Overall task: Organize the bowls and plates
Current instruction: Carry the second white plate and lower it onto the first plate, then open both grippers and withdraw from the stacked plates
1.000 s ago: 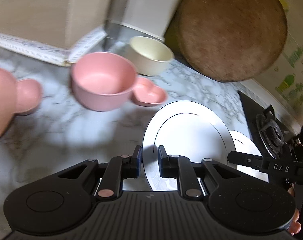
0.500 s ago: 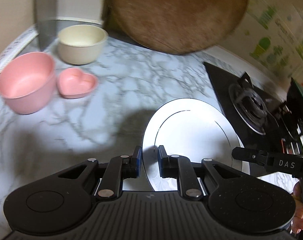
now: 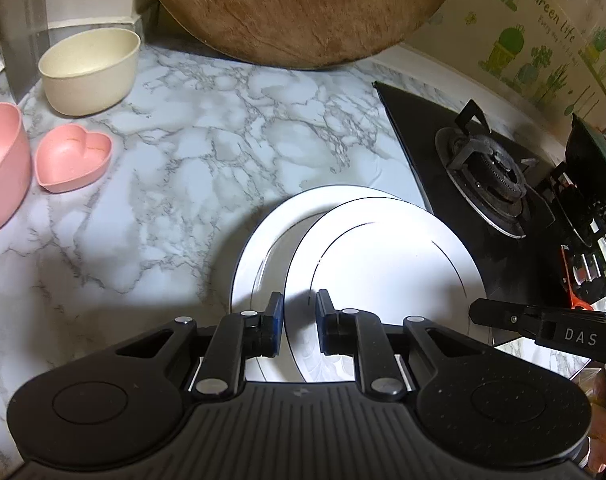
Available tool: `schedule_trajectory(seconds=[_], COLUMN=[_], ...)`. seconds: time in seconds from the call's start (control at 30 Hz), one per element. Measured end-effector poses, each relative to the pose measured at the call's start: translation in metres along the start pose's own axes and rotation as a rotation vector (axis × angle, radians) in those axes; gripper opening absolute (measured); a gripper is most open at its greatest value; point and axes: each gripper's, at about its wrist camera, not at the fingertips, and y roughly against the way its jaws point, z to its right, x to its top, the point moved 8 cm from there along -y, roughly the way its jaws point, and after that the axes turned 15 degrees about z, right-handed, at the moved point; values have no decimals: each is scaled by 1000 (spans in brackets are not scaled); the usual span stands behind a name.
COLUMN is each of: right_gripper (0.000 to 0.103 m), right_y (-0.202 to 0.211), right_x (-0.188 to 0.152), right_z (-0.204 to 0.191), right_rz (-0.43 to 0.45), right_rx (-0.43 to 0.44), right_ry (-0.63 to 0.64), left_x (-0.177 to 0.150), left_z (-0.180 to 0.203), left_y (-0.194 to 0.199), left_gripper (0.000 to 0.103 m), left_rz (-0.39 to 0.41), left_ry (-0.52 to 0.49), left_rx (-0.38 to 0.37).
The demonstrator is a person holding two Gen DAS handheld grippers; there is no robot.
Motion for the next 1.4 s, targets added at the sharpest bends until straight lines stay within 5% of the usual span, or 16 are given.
schedule_trajectory(seconds=[1.4], right_gripper=[8], right_y=[-6], right_x=[-7], right_z=[1], right_rz=[-20], right_rx=[3], right_ry=[-3], left_x=[-4], left_z=[-1], left_y=[-7], left_gripper=[16], left_rz=[5], left_ry=[-28], left_rx=[-5])
